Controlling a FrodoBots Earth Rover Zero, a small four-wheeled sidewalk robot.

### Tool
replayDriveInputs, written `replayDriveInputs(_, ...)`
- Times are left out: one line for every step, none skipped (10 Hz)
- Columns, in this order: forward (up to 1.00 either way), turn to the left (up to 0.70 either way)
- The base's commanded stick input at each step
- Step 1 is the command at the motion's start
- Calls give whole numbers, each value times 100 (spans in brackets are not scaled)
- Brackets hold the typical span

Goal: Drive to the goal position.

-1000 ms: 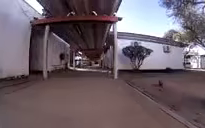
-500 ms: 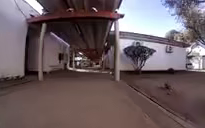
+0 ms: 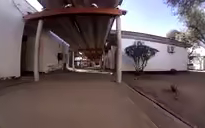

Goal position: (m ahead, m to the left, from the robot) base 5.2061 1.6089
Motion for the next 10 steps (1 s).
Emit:
replayDriveInputs(70,0)
replayDriveInputs(70,0)
replayDriveInputs(70,0)
replayDriveInputs(70,25)
replayDriveInputs(70,31)
replayDriveInputs(70,17)
replayDriveInputs(70,6)
replayDriveInputs(70,0)
replayDriveInputs(70,0)
replayDriveInputs(70,0)
